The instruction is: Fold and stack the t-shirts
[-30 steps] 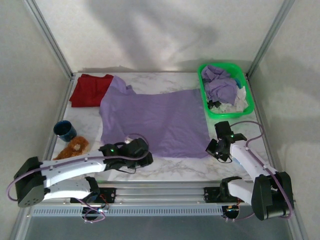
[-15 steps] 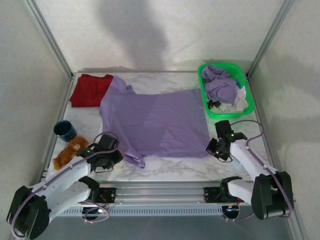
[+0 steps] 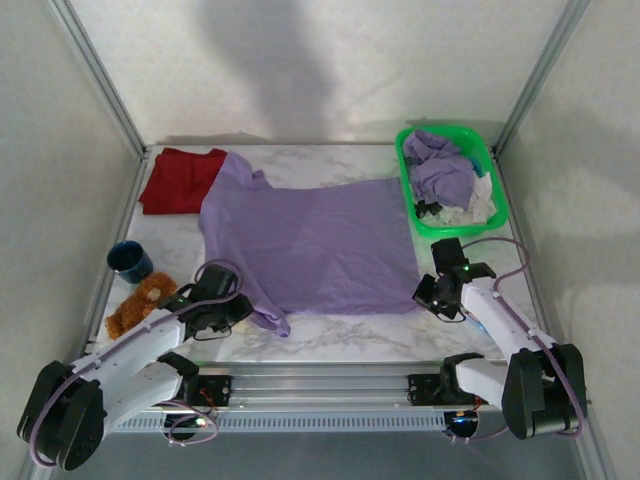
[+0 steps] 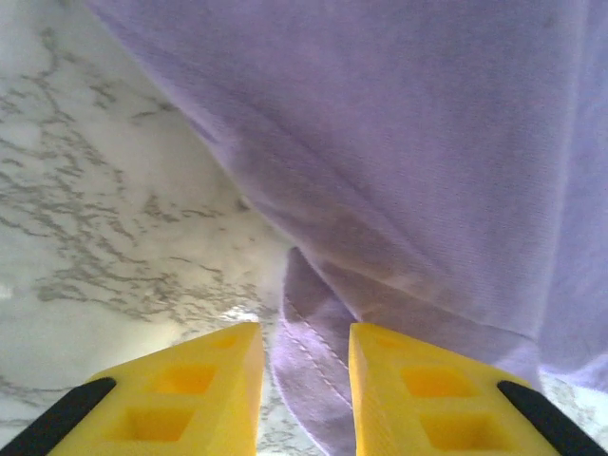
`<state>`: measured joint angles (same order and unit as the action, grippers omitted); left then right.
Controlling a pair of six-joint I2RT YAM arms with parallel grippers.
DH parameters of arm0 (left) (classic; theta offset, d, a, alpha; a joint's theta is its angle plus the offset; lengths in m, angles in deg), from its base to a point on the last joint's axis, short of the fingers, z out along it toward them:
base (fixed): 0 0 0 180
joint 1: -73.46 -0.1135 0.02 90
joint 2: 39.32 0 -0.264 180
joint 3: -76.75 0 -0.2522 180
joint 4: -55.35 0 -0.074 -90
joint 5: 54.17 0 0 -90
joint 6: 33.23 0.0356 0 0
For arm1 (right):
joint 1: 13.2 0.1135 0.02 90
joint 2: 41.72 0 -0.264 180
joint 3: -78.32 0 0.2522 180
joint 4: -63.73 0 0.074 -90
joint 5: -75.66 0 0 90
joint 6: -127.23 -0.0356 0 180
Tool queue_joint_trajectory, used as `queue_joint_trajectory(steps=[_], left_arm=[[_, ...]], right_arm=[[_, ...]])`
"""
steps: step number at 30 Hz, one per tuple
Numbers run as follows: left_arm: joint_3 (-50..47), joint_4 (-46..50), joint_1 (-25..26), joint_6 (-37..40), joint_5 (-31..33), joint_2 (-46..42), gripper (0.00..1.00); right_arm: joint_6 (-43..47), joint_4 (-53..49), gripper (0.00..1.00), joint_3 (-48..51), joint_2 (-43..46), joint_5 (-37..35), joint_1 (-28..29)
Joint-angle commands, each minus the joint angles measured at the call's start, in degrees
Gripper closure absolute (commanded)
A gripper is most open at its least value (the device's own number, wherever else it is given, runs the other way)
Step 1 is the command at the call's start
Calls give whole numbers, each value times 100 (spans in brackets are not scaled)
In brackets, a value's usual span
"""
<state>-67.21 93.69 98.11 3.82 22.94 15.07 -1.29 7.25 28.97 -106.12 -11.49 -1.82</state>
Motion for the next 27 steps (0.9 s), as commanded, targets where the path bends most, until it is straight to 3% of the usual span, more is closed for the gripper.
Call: queue_joint_trajectory(steps=[1, 17, 20, 22, 23, 27], left_arm=[[-159, -172, -47, -87, -112, -178, 70], [-497, -756, 23, -220, -391, -26, 73], [-549, -624, 36, -146, -297, 10, 81], [-553, -696, 66, -183, -311, -55, 97], [-460, -598, 82, -192, -284, -149, 100], [290, 709, 291, -240, 169, -614, 100]], right_arm=[[22, -162, 100, -102, 13, -3, -45], [28, -189, 100, -119, 42, 14, -55], [21, -176, 100, -106, 53, 0, -57], [3, -180, 100, -106, 65, 14, -53], [-5, -199, 100, -121, 77, 22, -57], [-59, -361, 100, -150, 296, -3, -56]])
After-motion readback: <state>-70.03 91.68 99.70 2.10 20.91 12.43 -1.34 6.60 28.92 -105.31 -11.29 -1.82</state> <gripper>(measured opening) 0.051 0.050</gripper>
